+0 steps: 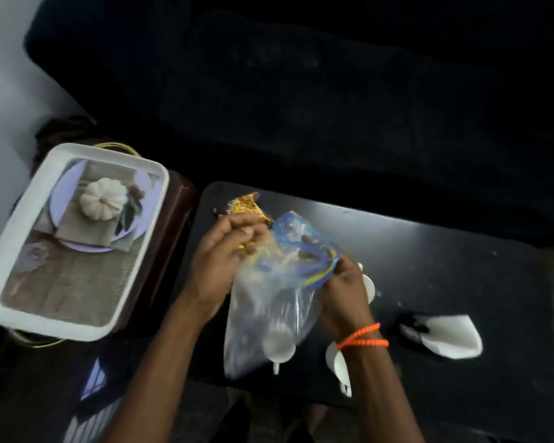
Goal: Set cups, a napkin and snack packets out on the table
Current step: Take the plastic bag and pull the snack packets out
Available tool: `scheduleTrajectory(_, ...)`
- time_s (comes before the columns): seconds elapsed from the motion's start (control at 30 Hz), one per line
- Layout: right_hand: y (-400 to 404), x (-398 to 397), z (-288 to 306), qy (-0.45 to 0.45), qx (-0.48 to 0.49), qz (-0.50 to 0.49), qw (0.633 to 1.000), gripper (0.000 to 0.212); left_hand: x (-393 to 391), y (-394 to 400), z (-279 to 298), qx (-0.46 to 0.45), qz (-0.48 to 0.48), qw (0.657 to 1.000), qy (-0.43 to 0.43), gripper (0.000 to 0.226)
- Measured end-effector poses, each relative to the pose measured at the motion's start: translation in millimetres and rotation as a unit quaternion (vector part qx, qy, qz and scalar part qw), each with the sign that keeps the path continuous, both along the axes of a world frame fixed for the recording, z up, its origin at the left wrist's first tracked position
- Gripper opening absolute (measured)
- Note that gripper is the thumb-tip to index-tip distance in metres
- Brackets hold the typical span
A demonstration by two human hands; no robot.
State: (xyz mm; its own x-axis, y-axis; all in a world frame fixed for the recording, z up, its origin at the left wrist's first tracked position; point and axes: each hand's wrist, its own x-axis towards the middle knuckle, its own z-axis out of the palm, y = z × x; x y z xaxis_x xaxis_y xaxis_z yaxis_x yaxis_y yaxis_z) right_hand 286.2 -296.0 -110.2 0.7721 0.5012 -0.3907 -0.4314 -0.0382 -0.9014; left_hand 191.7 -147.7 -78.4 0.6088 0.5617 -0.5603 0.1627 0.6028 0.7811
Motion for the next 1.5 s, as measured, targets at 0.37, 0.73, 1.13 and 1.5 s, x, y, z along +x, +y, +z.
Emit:
scheduleTrajectory(0.37, -94.5, 60.6, 11.5, -0.196, -0.274, -0.019, 0.941, 0.016, 101.6, -151.0, -21.8, -0.05, -0.037, 0.998, 0.032, 0.067)
scheduleTrajectory(0.73, -263.5, 75.2, 49.3, -0.098, -0.208, 0.022, 0.973, 0.113, 174.4, -248.1, -26.9, -0.054, -0.024, 0.99, 0.13, 0.045)
scheduleTrajectory(1.13, -417.5, 90.2, 32.6, -0.023, -0.174, -0.333, 0.926, 0.04, 207.3, -386.7, -25.2, -0.129, -0.436, 0.889, 0.044, 0.034)
scheduleTrajectory(1.5, -529.2, 67.6, 7.2, -0.116, -0.396, -0.238, 0.879, 0.108, 239.1, -536.9, -61.0, 0.108, -0.618, 0.778, -0.032, 0.047)
